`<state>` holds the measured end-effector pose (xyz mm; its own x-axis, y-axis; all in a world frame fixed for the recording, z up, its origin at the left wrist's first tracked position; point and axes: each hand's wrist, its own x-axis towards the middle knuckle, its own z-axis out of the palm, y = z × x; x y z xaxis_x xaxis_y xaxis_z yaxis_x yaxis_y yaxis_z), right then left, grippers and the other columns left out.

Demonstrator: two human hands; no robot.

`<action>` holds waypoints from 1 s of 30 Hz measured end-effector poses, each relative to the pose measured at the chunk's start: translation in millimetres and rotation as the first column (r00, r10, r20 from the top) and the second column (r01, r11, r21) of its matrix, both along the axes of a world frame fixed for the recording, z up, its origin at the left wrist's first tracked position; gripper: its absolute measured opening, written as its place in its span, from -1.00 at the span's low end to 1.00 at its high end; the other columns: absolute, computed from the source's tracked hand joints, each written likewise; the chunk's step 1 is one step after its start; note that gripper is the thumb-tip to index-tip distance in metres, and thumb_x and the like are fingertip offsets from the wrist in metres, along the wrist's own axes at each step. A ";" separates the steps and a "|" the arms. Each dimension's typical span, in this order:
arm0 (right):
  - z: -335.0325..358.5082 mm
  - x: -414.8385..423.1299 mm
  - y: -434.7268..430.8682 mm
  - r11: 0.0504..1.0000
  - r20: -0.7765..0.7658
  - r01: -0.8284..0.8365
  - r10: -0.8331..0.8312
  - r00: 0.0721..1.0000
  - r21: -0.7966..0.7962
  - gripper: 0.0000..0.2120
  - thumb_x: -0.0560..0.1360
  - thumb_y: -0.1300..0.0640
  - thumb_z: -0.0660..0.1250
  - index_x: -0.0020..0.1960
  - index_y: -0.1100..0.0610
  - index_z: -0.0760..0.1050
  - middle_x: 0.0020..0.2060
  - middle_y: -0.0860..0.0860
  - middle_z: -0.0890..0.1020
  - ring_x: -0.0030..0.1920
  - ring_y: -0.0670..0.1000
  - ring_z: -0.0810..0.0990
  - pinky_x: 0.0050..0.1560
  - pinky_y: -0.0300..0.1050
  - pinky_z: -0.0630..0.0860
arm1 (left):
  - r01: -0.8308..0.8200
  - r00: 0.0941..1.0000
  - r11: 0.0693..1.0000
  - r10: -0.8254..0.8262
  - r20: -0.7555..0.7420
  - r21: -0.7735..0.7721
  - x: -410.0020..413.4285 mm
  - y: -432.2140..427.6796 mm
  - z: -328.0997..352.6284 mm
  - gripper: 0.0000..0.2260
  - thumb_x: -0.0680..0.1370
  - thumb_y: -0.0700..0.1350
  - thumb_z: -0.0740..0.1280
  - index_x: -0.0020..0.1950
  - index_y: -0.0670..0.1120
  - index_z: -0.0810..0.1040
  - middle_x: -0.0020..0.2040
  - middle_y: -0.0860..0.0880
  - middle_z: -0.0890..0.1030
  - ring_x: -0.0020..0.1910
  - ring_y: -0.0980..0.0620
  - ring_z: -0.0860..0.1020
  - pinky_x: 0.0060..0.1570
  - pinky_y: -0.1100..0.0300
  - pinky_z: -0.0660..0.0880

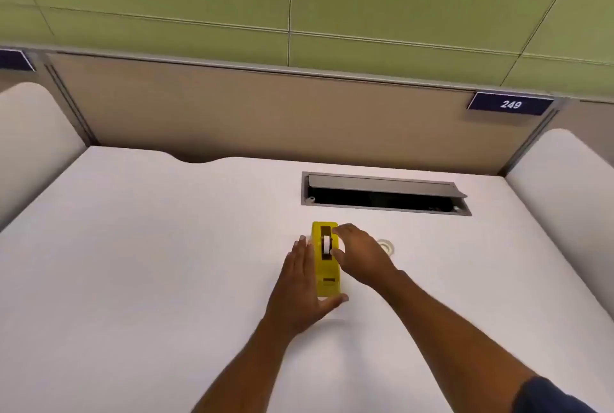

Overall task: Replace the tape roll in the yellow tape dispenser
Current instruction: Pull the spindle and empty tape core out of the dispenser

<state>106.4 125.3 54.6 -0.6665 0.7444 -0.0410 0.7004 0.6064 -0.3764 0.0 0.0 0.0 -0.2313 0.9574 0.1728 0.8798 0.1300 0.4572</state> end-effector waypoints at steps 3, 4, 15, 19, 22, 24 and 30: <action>-9.9 -7.5 5.0 1.000 0.009 -0.007 0.007 1.000 0.003 -0.55 0.51 0.01 0.31 0.36 0.07 0.36 0.34 0.05 0.49 0.26 0.11 0.50 0.18 -0.01 0.46 | -0.032 0.999 0.999 0.032 0.041 -0.012 0.0 5.7 -24.2 0.00 0.37 0.53 0.05 0.53 -0.10 -0.20 0.55 -0.05 -0.14 0.54 -0.01 -0.10 0.45 0.19 -0.15; -10.9 -9.2 6.7 1.000 0.026 -0.002 0.001 1.000 0.003 -0.55 0.51 0.01 0.31 0.37 0.07 0.35 0.34 0.04 0.48 0.26 0.10 0.50 0.18 -0.01 0.47 | -0.042 0.996 0.999 0.042 0.074 -0.012 -1.3 8.5 -29.3 -0.01 0.37 0.52 0.07 0.53 -0.07 -0.22 0.55 -0.02 -0.14 0.54 0.02 -0.10 0.44 0.21 -0.15; -35.3 -19.5 18.8 0.996 0.126 -0.072 0.066 0.990 0.047 -0.54 0.50 0.00 0.33 0.36 0.08 0.37 0.32 0.07 0.51 0.21 0.14 0.54 0.13 0.00 0.50 | -0.102 0.974 0.994 0.091 0.210 0.044 -0.3 11.9 -64.7 -0.03 0.37 0.50 0.15 0.54 -0.01 -0.17 0.57 -0.02 0.07 0.51 0.04 0.13 0.40 0.22 0.13; -35.8 -23.6 21.1 0.995 0.143 -0.063 0.052 0.988 0.076 -0.56 0.52 0.01 0.32 0.35 0.09 0.39 0.31 0.09 0.53 0.21 0.15 0.55 0.12 0.03 0.51 | -0.080 0.983 0.995 0.068 0.169 0.065 -0.3 13.6 -64.0 -0.15 0.45 0.43 0.12 0.54 -0.06 -0.05 0.55 -0.08 0.16 0.49 -0.03 0.22 0.41 0.12 0.23; -36.2 -26.0 22.0 0.991 0.134 -0.079 0.064 0.989 0.106 -0.64 0.52 0.04 0.30 0.29 0.11 0.44 0.23 0.11 0.58 0.14 0.15 0.56 0.05 0.04 0.54 | -0.064 0.988 0.995 0.053 0.147 0.072 -1.5 14.6 -65.6 -0.23 0.51 0.35 0.11 0.54 -0.09 0.02 0.53 -0.10 0.22 0.48 -0.05 0.24 0.42 0.10 0.23; -35.6 -26.8 24.0 0.989 0.129 -0.086 0.070 0.989 0.123 -0.66 0.53 0.05 0.28 0.28 0.13 0.44 0.20 0.13 0.59 0.14 0.16 0.54 0.03 0.05 0.54 | -0.050 0.991 0.996 0.040 0.132 0.071 -1.6 16.1 -66.0 -0.25 0.53 0.33 0.10 0.54 -0.11 0.03 0.52 -0.11 0.22 0.49 -0.04 0.23 0.44 0.09 0.20; -35.3 -30.6 26.8 0.991 0.103 -0.107 0.098 0.990 0.077 -0.64 0.56 0.08 0.25 0.31 0.20 0.41 0.26 0.18 0.54 0.24 0.18 0.47 0.18 0.04 0.46 | -0.044 0.992 0.997 0.036 0.119 0.069 -1.2 16.7 -66.7 -0.27 0.54 0.31 0.11 0.53 -0.14 0.07 0.51 -0.14 0.25 0.48 -0.05 0.24 0.45 0.09 0.18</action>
<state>75.9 152.1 19.3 -0.7351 0.6760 -0.0521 0.6644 0.7029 -0.2540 -1.2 16.7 -66.7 -0.2916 0.9333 0.2098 0.8144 0.1271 0.5662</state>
